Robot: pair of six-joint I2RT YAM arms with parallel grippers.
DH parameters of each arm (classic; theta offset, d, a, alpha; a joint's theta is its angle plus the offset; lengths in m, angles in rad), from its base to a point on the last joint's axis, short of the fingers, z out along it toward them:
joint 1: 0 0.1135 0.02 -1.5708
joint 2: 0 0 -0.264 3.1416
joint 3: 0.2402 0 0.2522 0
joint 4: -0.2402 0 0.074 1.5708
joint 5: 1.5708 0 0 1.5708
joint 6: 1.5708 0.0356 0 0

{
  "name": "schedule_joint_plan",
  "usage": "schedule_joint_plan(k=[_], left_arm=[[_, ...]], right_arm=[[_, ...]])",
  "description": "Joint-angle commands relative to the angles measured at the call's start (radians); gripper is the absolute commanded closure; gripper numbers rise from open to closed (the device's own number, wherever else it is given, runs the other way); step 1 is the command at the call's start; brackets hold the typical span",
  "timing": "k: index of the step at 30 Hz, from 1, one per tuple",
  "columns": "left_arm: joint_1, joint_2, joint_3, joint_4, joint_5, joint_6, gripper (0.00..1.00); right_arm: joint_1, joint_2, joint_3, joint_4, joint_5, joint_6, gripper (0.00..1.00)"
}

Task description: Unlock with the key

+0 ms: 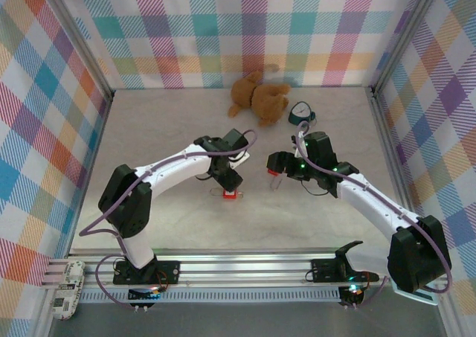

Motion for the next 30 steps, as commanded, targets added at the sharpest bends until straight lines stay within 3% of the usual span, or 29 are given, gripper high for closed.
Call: schedule_joint_plan(k=[1,13,30], left_arm=[[-0.003,0.096,0.085,-0.224,0.100,0.242,0.25],[-0.002,0.138,0.008,0.002,0.115,0.406,0.30],[0.014,0.136,-0.165,0.185,0.096,0.408,0.44]], right_arm=[[0.002,-0.011,-0.030,0.022,-0.006,-0.014,0.31],[0.002,-0.048,-0.050,0.003,-0.039,-0.024,0.29],[-0.003,-0.086,-0.050,-0.030,-0.022,-0.042,0.28]])
